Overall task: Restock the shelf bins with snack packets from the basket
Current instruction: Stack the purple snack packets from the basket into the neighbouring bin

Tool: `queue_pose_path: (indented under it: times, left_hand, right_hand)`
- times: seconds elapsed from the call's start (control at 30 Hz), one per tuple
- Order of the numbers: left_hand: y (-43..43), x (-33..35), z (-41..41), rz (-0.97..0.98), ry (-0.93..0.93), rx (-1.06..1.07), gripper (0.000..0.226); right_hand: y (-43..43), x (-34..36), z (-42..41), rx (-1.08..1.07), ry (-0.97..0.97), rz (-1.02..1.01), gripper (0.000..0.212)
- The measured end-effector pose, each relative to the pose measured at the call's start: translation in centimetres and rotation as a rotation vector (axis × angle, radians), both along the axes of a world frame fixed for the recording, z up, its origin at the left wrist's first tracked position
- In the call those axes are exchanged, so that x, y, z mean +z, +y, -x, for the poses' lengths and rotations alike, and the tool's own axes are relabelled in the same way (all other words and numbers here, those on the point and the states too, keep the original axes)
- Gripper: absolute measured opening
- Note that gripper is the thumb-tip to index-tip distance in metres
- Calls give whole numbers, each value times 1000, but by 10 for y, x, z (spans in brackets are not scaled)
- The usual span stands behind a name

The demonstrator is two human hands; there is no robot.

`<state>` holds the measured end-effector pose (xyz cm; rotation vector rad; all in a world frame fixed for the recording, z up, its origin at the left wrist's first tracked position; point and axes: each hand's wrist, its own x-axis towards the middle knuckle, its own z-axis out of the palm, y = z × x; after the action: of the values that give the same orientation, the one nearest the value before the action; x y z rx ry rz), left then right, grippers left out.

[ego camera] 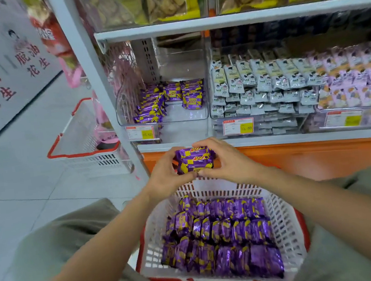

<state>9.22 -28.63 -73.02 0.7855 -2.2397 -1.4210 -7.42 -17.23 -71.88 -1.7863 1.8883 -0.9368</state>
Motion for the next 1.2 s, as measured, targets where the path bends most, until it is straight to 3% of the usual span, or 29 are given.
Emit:
queue_pose_path:
  times: [0.1, 0.23, 0.43, 0.6, 0.77, 1.03, 1.1, 1.2]
  left_hand:
    - [-17, 32, -2, 12, 84, -12, 51]
    - [-45, 77, 3, 225, 88, -42, 67]
    - [-85, 109, 24, 387, -86, 91, 65]
    - [-120, 102, 43, 332, -185, 241, 63]
    - [-155, 91, 62, 210, -184, 216, 69]
    - [-191, 78, 92, 142, -166, 140, 73]
    - [-197, 74, 97, 256, -213, 124, 72]
    - [-203, 64, 99, 478, -508, 62, 77]
  right_hand:
    - [-20, 34, -2, 9, 52, 65, 64]
    - [-53, 74, 1, -11, 104, 134, 66]
    - [-98, 99, 14, -22, 41, 26, 64]
    - [-138, 95, 29, -150, -67, -122, 60]
    - [-177, 87, 44, -65, 22, -274, 90]
    - [-226, 75, 60, -256, 94, -270, 74]
    - [-235, 71, 63, -313, 126, -263, 72]
    - [-244, 62, 67, -403, 244, -312, 70]
